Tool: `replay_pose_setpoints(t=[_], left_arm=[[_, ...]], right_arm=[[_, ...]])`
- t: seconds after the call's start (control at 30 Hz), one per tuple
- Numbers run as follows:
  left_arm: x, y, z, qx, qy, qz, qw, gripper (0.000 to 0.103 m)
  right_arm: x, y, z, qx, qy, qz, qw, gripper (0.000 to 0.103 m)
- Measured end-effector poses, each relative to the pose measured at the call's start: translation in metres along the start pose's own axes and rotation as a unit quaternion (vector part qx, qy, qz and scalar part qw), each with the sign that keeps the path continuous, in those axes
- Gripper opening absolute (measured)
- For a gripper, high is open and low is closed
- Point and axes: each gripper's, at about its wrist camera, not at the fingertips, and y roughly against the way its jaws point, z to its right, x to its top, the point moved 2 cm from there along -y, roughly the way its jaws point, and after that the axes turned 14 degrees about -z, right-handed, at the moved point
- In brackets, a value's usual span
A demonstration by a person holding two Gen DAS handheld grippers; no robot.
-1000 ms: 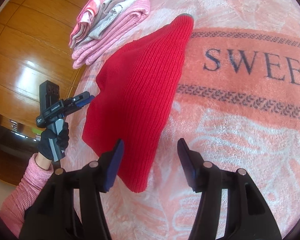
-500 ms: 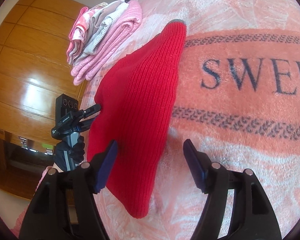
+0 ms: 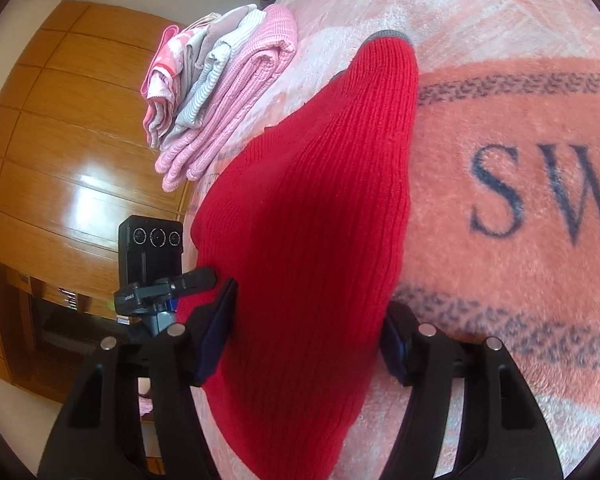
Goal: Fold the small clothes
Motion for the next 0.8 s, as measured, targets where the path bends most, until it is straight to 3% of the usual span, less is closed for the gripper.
replay_pose_setpoints(t=[0.1,0.3,0.57,0.8], left_arm=[[-0.003,0.003,-0.012,-0.037,0.021,0.014,0.999,0.037],[-0.008,0.002,0.015,-0.074,0.007,0.03,0.9968,0.034],[-0.032,-0.05,0.09,-0.109,-0.023,-0.016,0.9936,0.034],[-0.068,-0.116,0.15,-0.075,-0.076,-0.049,0.9931,0.034]], right_arm=[[-0.003,0.003,0.004,0.011,-0.005,0.001,1.0,0.045],[-0.015,0.026,-0.016,0.001,0.023,0.0,1.0,0.04],[-0.079,0.106,-0.017,-0.024,0.024,0.007,0.999,0.04],[-0.149,0.158,0.023,-0.045,-0.004,0.02,0.999,0.041]])
